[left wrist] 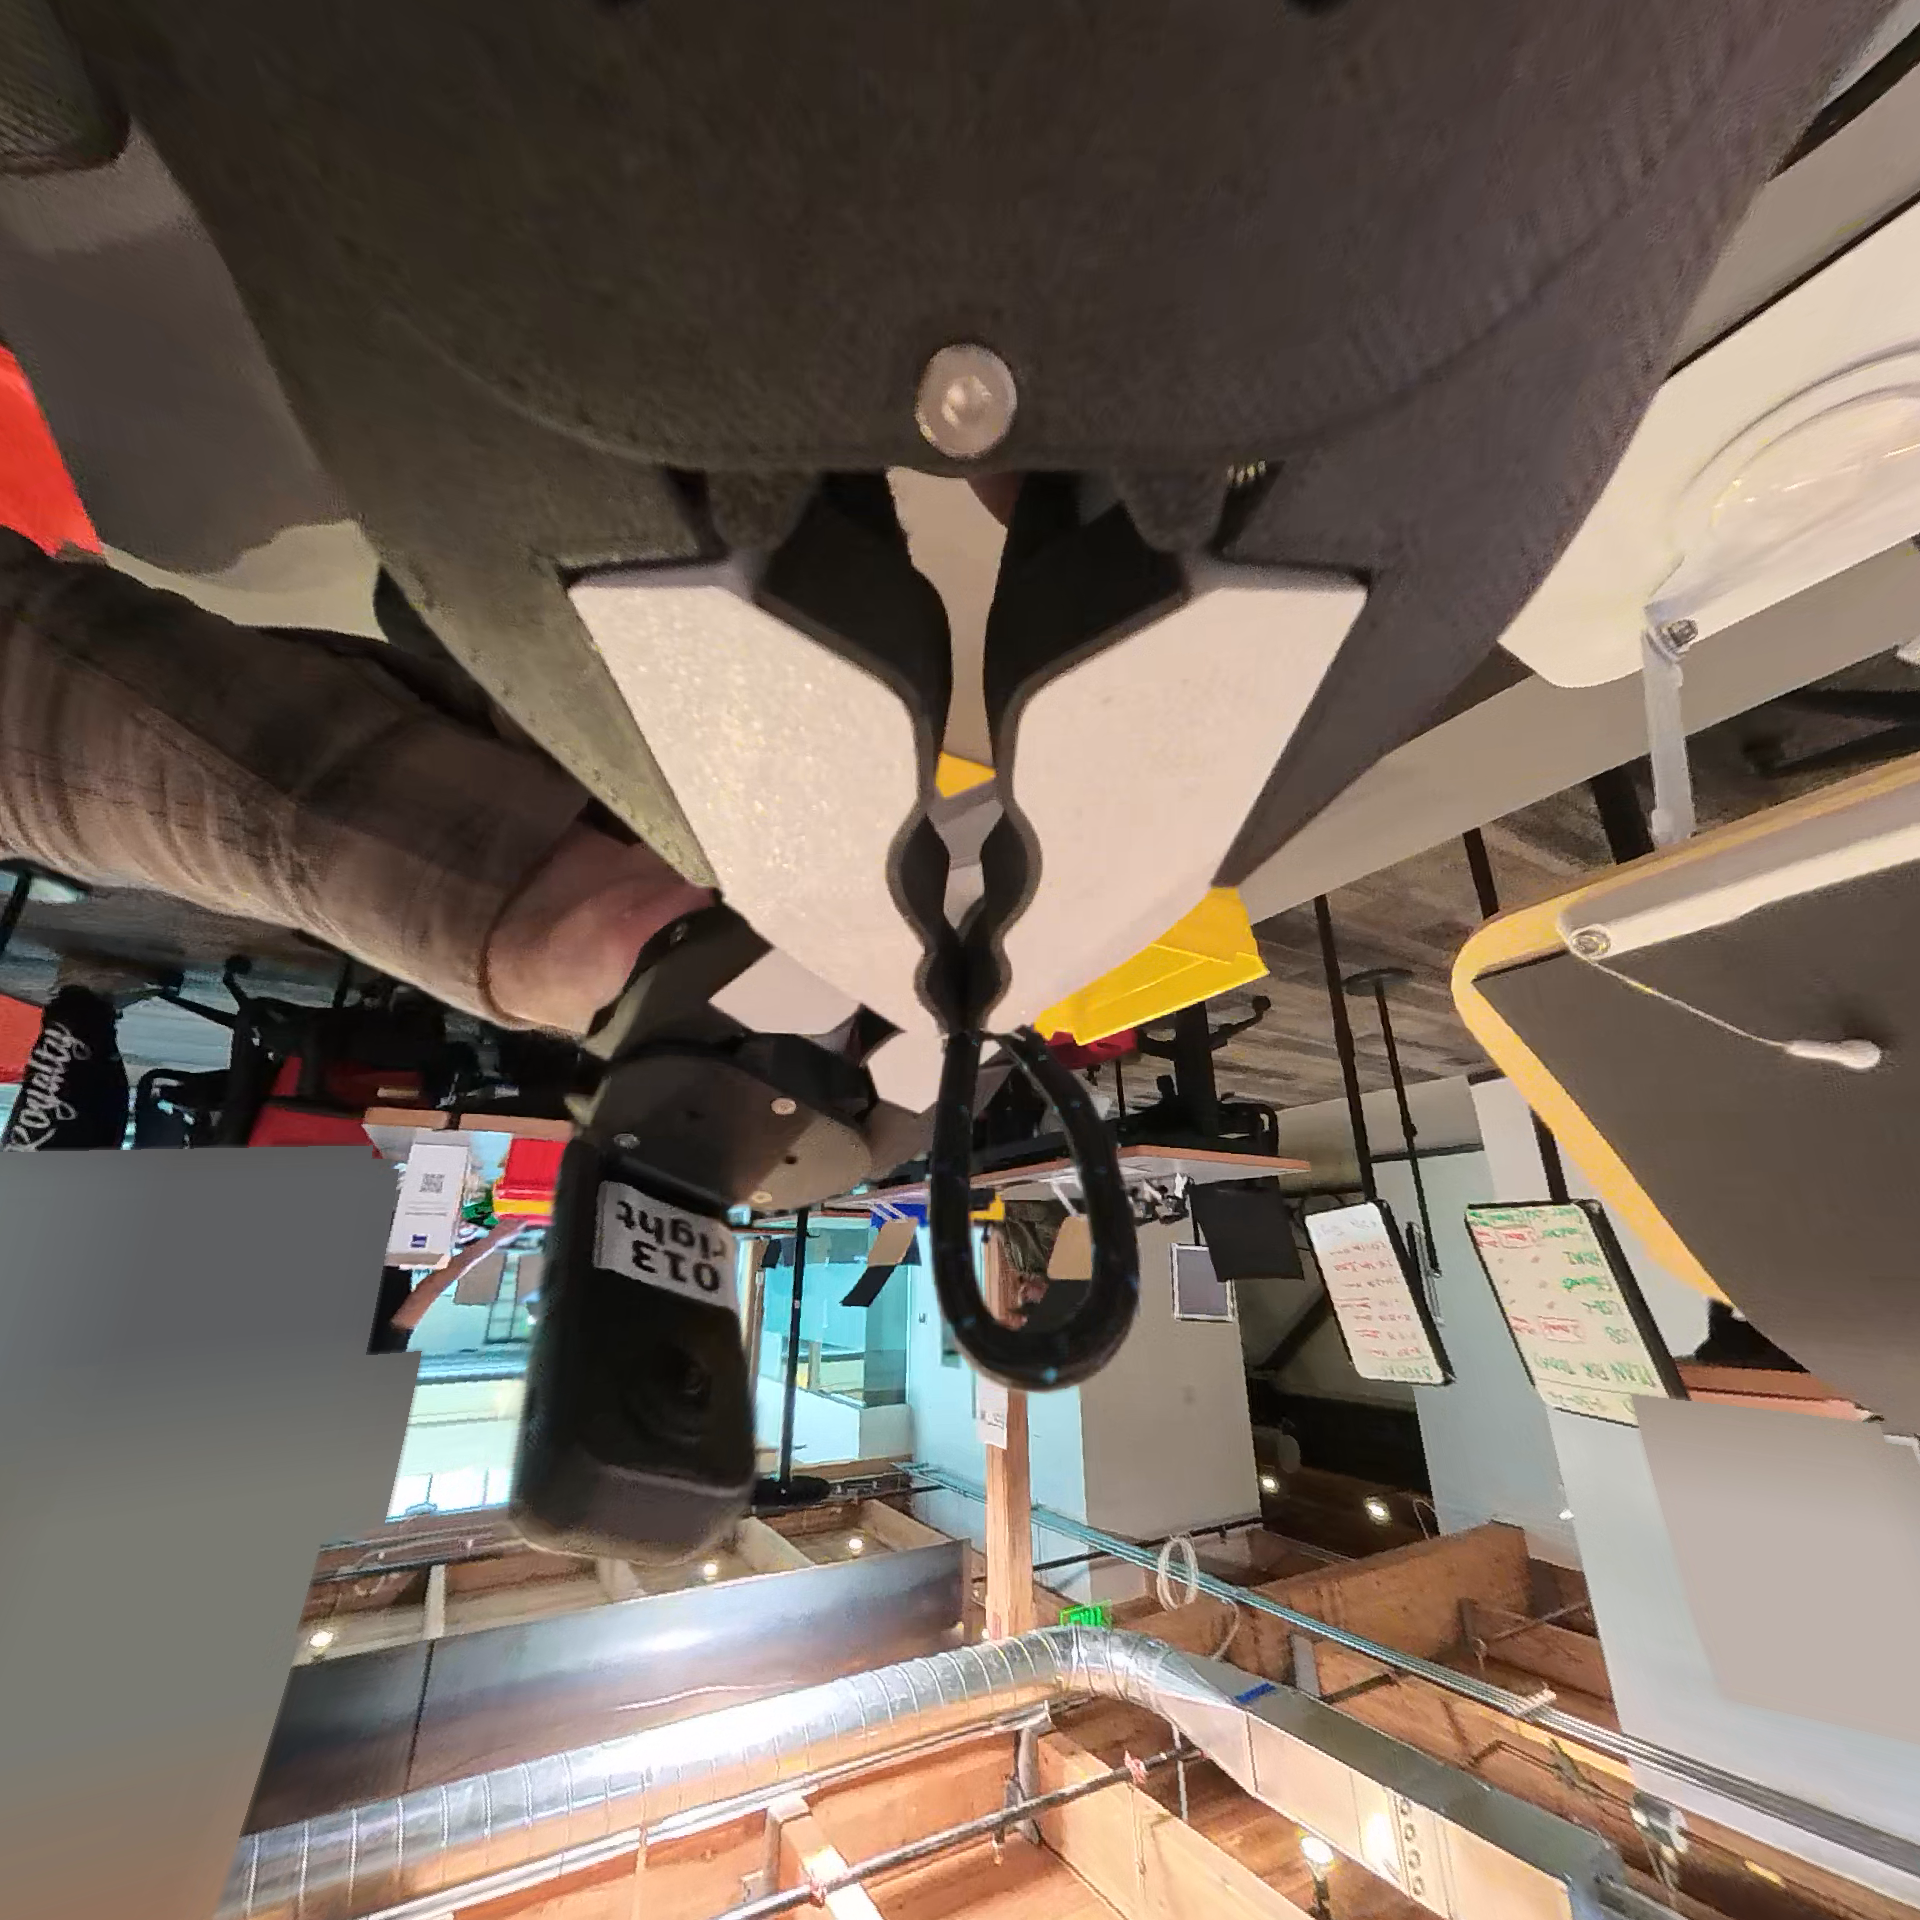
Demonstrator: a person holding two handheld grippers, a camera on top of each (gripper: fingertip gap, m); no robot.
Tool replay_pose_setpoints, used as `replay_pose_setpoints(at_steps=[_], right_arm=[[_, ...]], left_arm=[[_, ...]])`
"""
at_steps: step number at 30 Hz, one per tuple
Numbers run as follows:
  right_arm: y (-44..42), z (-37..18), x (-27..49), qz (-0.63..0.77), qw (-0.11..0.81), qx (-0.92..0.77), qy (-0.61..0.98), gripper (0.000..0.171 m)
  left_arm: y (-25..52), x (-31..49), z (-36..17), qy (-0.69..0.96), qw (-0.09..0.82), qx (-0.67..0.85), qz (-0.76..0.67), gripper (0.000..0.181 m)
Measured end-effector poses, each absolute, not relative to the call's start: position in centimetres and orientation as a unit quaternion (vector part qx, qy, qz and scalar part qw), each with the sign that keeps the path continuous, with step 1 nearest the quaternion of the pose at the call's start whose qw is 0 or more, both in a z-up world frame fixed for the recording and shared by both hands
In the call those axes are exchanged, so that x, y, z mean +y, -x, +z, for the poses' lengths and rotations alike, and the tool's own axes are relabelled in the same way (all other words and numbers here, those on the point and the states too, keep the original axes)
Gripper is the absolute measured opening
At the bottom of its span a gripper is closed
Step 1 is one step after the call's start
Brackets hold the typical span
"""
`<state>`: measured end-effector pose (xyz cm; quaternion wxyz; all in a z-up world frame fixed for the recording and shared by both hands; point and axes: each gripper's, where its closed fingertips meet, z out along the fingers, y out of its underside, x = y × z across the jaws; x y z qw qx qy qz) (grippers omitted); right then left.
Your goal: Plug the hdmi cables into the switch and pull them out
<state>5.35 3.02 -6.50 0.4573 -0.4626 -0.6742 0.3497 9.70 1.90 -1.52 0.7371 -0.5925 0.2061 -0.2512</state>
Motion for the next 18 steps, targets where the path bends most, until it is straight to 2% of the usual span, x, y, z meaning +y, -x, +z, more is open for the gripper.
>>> replay_pose_setpoints(at_steps=[7, 11, 13, 18], right_arm=[[-8.0, -7.4, -0.9, 0.471, 0.270, -0.714, 0.441, 0.000], [-9.3, -6.8, -3.1, 0.552, 0.174, -0.695, 0.426, 0.009], [-9.3, -6.7, -3.9, 0.582, 0.160, -0.676, 0.422, 0.015], [-9.6, -5.0, -5.5, 0.683, 0.139, -0.610, 0.377, 0.034]], left_arm=[[-10.9, 1.0, -1.9, 0.605, 0.712, 0.285, -0.215, 0.001], [-11.0, 0.9, -2.2, 0.589, 0.722, 0.352, -0.086, 0.001], [-10.8, 0.9, -2.5, 0.577, 0.722, 0.381, -0.030, 0.001], [-10.4, 1.0, -2.4, 0.571, 0.728, 0.378, -0.025, 0.001]])
